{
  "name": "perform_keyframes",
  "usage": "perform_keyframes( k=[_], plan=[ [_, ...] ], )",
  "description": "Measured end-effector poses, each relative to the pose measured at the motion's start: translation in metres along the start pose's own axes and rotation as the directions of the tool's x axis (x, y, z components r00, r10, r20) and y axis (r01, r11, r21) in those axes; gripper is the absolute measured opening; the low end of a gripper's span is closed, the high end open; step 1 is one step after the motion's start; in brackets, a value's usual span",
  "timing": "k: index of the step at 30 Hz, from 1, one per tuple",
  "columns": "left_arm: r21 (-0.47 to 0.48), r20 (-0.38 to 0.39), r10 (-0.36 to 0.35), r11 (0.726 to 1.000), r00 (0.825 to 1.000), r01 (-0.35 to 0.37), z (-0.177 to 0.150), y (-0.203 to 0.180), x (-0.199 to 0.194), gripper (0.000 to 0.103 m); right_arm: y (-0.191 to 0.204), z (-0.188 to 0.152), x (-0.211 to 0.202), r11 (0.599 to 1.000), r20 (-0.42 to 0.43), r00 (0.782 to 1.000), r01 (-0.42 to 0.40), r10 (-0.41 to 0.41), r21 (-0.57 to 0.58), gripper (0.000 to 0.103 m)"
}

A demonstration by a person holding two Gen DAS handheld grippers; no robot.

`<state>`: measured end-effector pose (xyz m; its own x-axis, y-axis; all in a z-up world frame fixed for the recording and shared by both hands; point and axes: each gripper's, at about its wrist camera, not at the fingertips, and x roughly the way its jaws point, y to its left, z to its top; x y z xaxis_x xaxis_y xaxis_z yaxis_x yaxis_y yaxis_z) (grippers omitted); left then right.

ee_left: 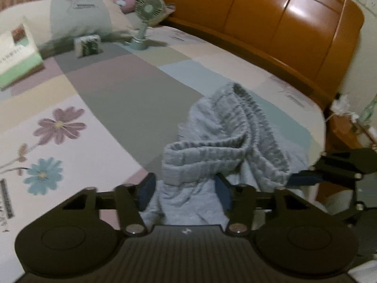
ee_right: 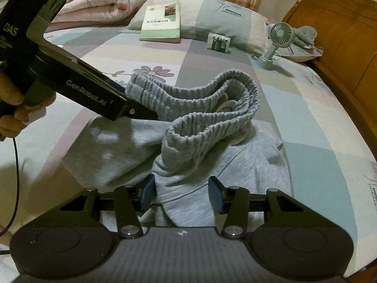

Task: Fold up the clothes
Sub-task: 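Close the right gripper on the waistband while the left gripper grasps the pants fabric, then lift the sweatpants with both grippers, shake them out and lay them flat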

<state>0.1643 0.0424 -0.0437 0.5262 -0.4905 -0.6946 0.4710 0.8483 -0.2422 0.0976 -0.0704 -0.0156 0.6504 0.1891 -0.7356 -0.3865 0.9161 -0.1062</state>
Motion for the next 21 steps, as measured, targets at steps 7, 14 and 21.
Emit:
perform_keyframes(
  k=[7,14,21],
  plan=[
    [0.017,0.034,0.004,1.0,0.999,-0.005,0.004,-0.003,-0.011,0.026,0.008,-0.004,0.009,0.998,0.001,0.999,0.042,-0.042,-0.046,0.055],
    [0.066,0.098,0.06,0.996,0.993,-0.067,0.023,-0.007,-0.026,0.017,-0.001,0.003,-0.01,0.998,0.046,0.997,0.057,-0.056,-0.02,0.013],
    [0.187,0.148,0.122,0.971,0.982,-0.148,0.059,-0.022,-0.024,0.015,-0.042,0.008,-0.04,0.995,0.087,0.992,0.092,-0.096,0.046,0.012]
  ],
)
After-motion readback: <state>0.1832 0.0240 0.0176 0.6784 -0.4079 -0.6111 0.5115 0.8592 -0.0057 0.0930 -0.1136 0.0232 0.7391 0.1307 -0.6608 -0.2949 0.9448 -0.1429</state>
